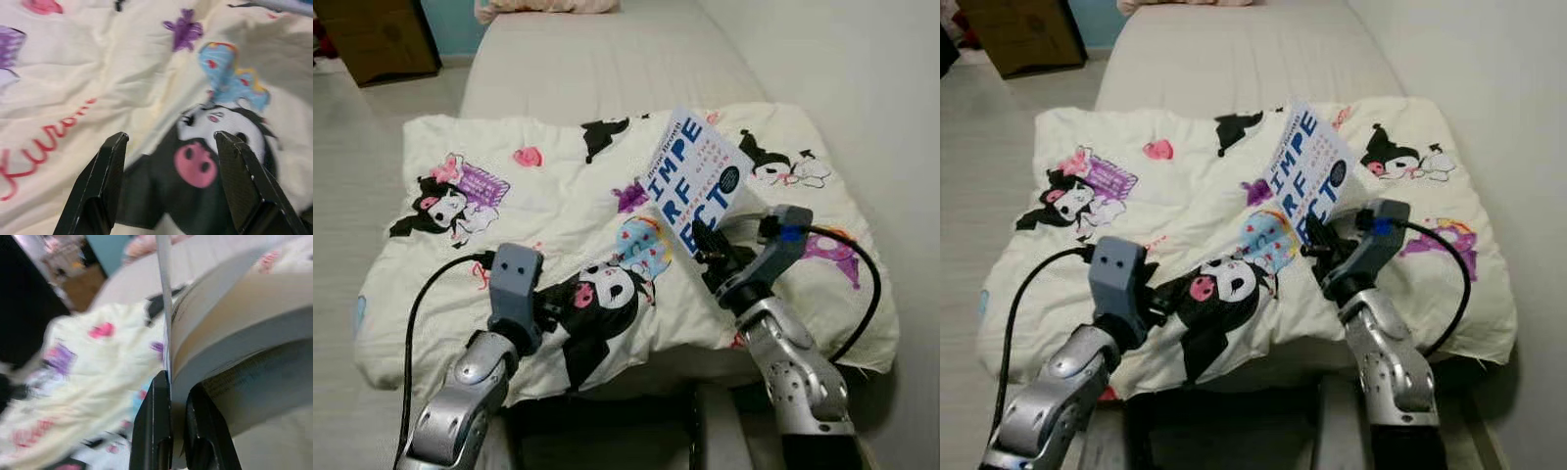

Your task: Clean up the room

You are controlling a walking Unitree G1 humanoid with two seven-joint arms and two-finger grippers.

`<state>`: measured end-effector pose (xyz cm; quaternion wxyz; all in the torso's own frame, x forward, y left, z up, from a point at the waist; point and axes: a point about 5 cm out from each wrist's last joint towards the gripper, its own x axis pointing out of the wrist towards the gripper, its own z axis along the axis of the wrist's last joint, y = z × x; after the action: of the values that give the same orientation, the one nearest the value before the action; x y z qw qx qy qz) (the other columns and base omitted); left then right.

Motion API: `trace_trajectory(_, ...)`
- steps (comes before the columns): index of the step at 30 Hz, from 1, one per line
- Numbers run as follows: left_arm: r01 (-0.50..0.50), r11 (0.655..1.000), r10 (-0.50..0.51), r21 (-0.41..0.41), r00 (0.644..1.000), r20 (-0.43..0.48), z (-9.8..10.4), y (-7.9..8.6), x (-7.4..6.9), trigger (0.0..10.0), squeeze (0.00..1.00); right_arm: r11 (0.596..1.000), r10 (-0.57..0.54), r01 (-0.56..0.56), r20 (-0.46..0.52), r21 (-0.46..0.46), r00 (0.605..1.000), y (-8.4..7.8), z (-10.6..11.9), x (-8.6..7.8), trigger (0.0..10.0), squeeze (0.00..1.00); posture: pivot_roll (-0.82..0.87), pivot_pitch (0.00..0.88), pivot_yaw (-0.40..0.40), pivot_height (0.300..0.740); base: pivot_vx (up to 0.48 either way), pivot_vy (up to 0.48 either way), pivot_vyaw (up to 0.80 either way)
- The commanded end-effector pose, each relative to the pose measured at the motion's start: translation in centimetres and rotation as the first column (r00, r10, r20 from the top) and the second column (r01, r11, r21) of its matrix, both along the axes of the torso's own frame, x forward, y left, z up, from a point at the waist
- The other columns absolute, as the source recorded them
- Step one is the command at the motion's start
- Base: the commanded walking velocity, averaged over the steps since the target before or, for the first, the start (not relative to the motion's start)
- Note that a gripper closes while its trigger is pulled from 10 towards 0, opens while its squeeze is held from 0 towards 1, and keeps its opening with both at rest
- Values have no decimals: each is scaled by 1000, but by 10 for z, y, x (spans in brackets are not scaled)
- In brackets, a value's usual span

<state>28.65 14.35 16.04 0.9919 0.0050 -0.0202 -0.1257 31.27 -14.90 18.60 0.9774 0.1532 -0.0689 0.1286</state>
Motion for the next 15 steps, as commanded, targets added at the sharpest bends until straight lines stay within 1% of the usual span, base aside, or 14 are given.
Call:
trace_trajectory(1, -37, 999, 37, 17, 999, 7, -3, 4, 1, 10000, 0, 998, -34, 34, 9, -61, 999, -2, -5, -2, 10000, 0, 34, 175, 2, 527, 0, 0, 0)
trace_trajectory(2, -37, 999, 37, 17, 999, 7, -3, 4, 1, 10000, 0, 998, -34, 34, 9, -61, 999, -2, -5, -2, 10000, 0, 34, 175, 2, 527, 0, 0, 0)
trace_trajectory(3, -68, 997, 67, 45, 997, 38, -1, 7, 3, 10000, 0, 994, -61, 60, -7, -86, 998, -4, -11, -2, 10000, 0, 33, 174, 3, 527, 0, 0, 0)
trace_trajectory(4, -68, 997, 67, 45, 997, 38, -1, 7, 3, 10000, 0, 994, -61, 60, -7, -86, 998, -4, -11, -2, 10000, 0, 33, 174, 3, 527, 0, 0, 0)
trace_trajectory(6, -83, 995, 78, 58, 993, 86, 3, 6, 5, 10000, 0, 991, -98, 95, -30, -96, 995, -12, -24, -6, 10000, 0, 33, 179, 6, 527, 0, 0, 0)
trace_trajectory(10, -71, 995, 64, 67, 992, 104, 5, 2, 5, 10000, 0, 991, -113, 109, -37, -82, 993, -17, -30, -9, 10000, 0, 30, 179, 9, 532, 0, 0, 0)
trace_trajectory(13, -45, 997, 39, 57, 993, 110, 5, -3, 5, 10000, 0, 990, -99, 95, -35, -106, 994, -15, -34, -12, 10000, 0, 26, 176, 11, 542, 0, 0, 0)
trace_trajectory(15, -45, 997, 39, 57, 993, 110, 5, -3, 5, 10000, 0, 990, -99, 95, -35, -106, 994, -15, -34, -12, 10000, 0, 26, 176, 11, 542, 0, 0, 0)
